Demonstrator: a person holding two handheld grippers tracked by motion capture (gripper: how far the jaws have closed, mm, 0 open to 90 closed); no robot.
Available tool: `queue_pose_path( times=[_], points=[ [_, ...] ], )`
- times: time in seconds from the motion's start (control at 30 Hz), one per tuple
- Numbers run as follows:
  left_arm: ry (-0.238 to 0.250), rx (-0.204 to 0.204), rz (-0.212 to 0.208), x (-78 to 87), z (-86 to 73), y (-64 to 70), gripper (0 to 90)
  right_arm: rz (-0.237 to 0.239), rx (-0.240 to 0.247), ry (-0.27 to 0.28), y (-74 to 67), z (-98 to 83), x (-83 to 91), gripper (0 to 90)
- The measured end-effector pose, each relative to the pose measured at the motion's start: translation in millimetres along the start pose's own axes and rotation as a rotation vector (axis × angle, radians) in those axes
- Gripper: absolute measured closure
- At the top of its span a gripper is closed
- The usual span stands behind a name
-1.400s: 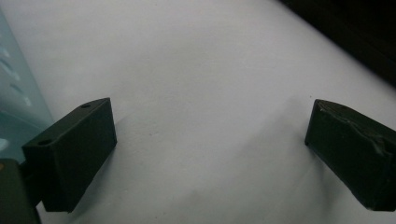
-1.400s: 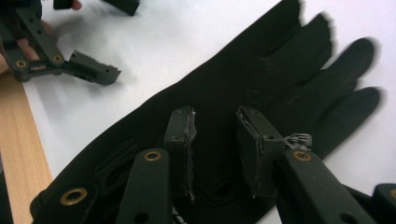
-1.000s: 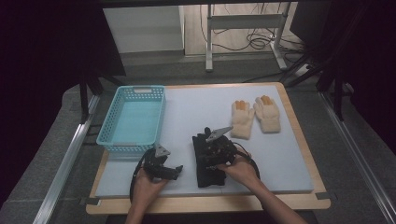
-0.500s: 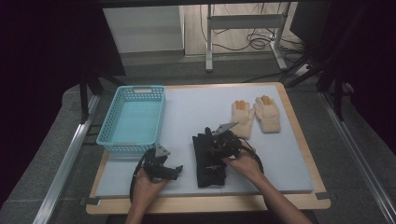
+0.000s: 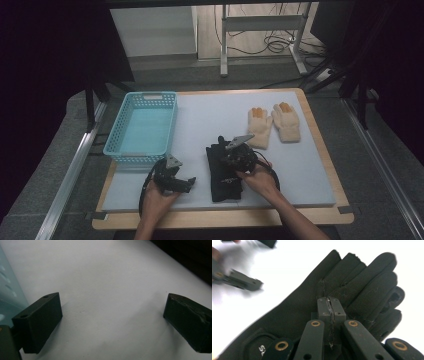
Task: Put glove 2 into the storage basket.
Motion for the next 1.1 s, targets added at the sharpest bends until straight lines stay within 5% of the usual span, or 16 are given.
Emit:
queue_pose_path(
  times=[0.2, 0.5, 0.83, 1.1],
  points=[
    [0.004, 0.004, 0.000, -0.3, 0.3, 0.3, 2.5, -0.042, -0.019, 0.014, -2.9, 4.2, 23.5, 88.4],
    [0.002, 0.001, 0.000, -0.1, 0.1, 0.1, 2.5, -0.022, -0.068, 0.008, -4.0, -1.5, 34.1, 88.3],
    [-0.001, 0.000, -0.002, 0.2, -0.1, 0.2, 2.6, -0.058, -0.032, 0.008, -19.1, 16.7, 66.1, 88.3],
    [0.003, 0.002, 0.000, -0.1, 0.2, 0.2, 2.5, -0.001, -0.123, 0.004, -21.9, 4.9, 47.9, 88.2]
  ],
)
Point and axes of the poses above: each handheld gripper's, and its own axes: x roughly backward along the jaws, z roughly out of its top, y roughly to its right, the point moved 8 cm from there along -x, roughly forward along the jaws, and after that the axes turned 3 degrees about z, right-handed, at the moved point
